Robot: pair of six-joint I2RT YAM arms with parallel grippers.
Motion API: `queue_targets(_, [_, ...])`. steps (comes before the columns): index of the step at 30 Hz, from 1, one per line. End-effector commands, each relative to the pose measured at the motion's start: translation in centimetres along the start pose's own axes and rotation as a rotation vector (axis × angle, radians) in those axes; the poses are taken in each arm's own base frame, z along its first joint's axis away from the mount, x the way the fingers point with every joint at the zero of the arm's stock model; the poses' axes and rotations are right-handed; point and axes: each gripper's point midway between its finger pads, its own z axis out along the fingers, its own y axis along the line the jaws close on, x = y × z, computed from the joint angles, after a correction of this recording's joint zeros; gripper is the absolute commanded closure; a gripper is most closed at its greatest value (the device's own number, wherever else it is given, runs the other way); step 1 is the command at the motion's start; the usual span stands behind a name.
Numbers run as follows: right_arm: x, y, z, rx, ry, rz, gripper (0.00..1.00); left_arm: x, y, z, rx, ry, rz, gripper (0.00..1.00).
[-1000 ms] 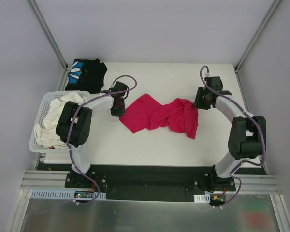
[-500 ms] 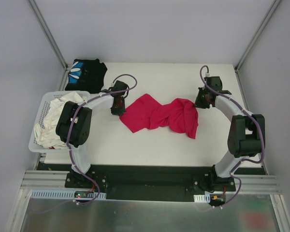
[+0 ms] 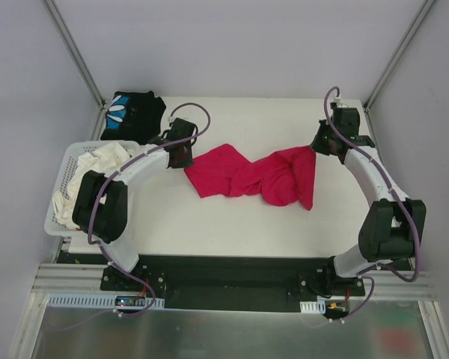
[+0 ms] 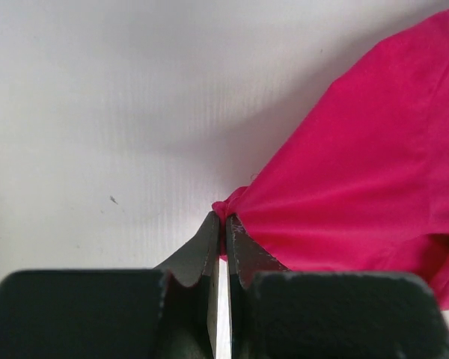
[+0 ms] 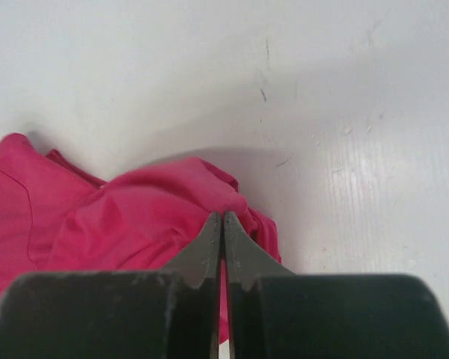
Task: Fold and stack the t-shirts
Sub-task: Flatten out the tshirt
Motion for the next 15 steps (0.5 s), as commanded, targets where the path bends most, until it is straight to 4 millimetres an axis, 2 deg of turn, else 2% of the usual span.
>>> queue_targets(1, [-6.3, -0.3, -5.8, 0.029, -0.207, -0.025, 0.99, -4.1, 0.9, -3.4, -0.038, -0.172, -0.004, 1.0])
queue_targets(4, [-7.8, -1.6, -8.5, 0.07, -0.283, -0.003, 0.99, -5.1, 0.8, -4.8, -0.022, -0.213, -0.017, 1.0])
queue_targets(7, [-8.5, -3.2, -10.7, 0.107, -0.343, 0.033, 0.99, -5.9, 0.9, -6.0, -0.014, -0.249, -0.032, 1.0])
queue_targets(11, [-8.7, -4.5, -12.6, 0.152, -0.408, 0.062, 0.99, -6.8, 1.3, -7.6, -0.016, -0.295, -0.046, 1.0])
queue_targets(15, [-7.8, -6.4, -14.1, 0.239, -0.46, 0.119, 0.99, -7.2, 1.7, -8.5, -0.026, -0.323, -0.045, 1.0])
